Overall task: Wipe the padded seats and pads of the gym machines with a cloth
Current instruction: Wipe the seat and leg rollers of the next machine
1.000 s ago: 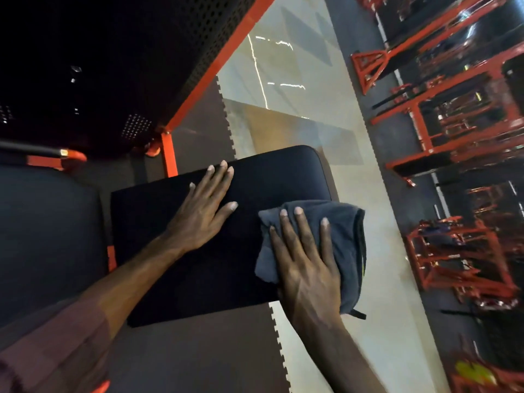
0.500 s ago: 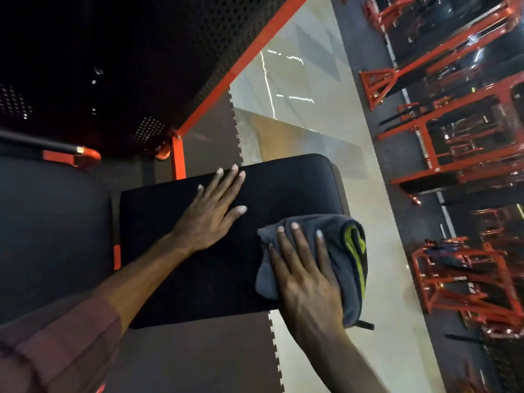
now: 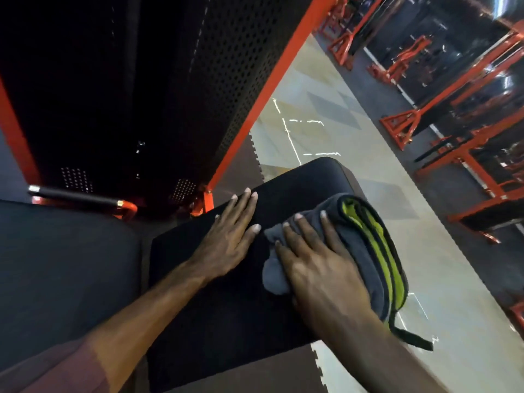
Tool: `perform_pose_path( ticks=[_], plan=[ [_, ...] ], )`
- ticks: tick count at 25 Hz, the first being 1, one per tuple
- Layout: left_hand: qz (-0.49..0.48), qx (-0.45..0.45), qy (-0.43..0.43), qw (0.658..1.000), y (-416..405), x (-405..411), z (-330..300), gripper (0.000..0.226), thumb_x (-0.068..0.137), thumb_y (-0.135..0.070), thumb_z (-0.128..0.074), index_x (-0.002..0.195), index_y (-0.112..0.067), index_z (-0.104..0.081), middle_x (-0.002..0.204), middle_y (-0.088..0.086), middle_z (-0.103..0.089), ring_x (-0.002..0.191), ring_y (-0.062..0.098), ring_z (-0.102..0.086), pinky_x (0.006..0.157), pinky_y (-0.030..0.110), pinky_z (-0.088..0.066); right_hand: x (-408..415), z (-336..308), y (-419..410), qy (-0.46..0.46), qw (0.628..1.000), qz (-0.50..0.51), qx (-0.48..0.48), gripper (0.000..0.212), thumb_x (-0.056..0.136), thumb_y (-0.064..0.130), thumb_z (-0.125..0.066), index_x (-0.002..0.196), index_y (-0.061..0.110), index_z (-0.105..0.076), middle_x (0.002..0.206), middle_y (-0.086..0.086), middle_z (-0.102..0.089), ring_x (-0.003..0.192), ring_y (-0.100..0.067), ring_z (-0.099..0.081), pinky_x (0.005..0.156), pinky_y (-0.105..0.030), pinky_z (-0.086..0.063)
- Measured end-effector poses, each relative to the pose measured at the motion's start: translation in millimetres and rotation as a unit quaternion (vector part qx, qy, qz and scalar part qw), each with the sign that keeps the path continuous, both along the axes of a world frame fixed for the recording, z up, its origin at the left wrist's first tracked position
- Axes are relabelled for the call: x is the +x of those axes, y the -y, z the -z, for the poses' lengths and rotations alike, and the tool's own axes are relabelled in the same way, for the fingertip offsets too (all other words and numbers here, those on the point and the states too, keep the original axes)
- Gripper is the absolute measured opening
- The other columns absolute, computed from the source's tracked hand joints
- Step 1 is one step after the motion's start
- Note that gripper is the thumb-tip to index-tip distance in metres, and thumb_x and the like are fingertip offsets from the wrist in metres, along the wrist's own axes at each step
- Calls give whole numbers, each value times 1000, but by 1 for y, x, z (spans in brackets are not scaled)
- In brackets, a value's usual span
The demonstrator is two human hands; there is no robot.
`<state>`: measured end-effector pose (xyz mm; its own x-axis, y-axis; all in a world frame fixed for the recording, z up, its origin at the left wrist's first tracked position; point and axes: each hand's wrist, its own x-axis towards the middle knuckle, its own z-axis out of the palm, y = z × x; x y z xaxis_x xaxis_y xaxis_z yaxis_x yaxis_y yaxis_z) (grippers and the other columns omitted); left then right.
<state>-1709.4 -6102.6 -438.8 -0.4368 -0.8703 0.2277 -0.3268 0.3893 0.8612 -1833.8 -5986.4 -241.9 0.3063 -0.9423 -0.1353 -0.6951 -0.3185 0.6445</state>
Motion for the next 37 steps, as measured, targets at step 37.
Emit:
perform_pose_path(
  ticks=[37],
  plan=[
    [55, -160, -30, 985, 45, 18, 80, 75, 97, -83, -11, 162, -53, 12, 168, -34, 20, 163, 13, 2, 125, 65, -12, 64, 169, -71, 60, 919, 220, -322, 97, 56, 25, -82, 150, 19, -56, 168, -5, -36, 160, -30, -21, 127, -61, -10]
  ],
)
